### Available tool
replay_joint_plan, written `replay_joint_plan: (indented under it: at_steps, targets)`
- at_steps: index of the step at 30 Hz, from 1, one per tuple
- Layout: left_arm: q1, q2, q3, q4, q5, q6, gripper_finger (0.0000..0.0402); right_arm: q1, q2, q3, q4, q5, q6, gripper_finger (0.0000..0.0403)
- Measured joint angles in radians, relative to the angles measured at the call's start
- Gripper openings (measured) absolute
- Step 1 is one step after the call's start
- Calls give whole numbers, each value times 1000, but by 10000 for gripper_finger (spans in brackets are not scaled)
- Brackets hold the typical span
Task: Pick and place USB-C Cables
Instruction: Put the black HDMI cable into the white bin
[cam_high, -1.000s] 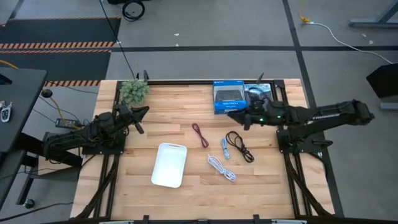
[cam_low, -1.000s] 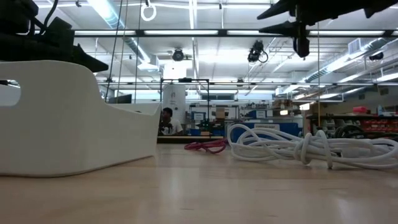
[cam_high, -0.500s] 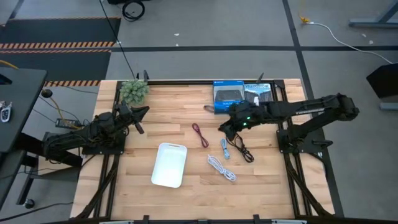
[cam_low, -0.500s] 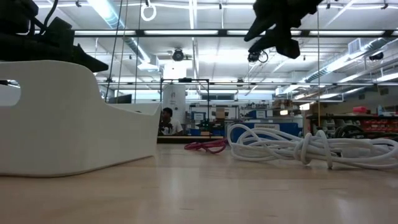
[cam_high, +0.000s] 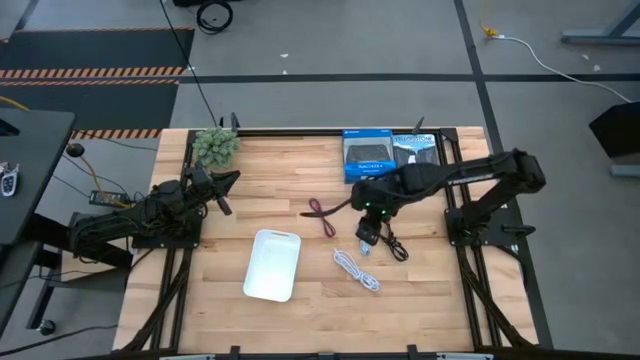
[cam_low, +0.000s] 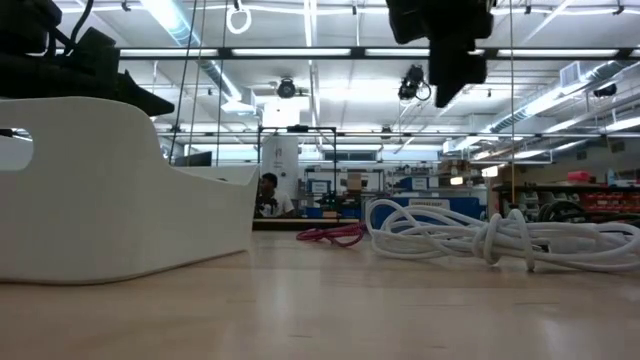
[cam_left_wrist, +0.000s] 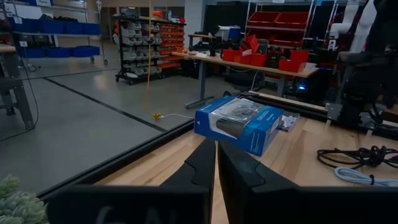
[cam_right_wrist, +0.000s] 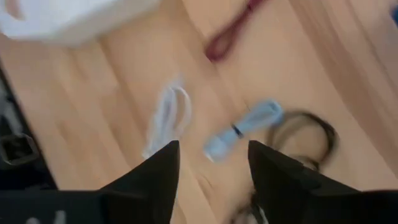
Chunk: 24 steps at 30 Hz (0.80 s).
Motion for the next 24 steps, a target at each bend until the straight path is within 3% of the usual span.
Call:
replay_joint_plan:
  at_steps: [10,24]
  targets:
    - [0,0,0,0,0,0,25,-19,-7,-23,-212,36,59,238]
    - [0,0,0,-2,0,0,25,-18,-32,-267,-64,-33,208,238]
